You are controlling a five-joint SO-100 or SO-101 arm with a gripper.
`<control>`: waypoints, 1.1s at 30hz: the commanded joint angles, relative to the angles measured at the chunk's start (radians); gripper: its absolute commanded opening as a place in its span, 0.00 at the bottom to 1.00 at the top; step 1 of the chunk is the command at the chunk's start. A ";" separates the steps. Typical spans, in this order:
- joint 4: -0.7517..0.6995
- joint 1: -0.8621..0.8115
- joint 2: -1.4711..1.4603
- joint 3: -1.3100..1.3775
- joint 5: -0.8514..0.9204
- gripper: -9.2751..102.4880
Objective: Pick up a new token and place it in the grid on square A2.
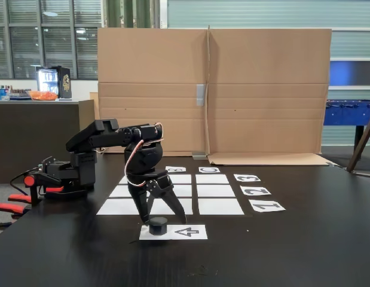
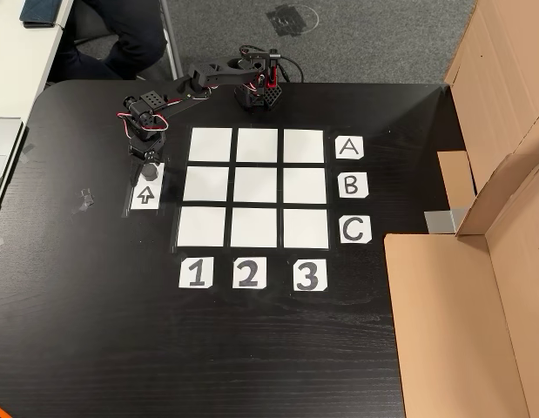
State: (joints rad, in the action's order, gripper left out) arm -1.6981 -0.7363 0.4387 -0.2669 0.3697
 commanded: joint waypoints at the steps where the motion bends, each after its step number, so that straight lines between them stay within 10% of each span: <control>1: -0.011 0.008 0.006 0.038 0.005 0.43; 33: -0.009 -0.017 -0.014 0.092 -0.002 0.32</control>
State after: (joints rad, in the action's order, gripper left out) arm -1.7043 -0.7470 0.4142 -0.2117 0.3697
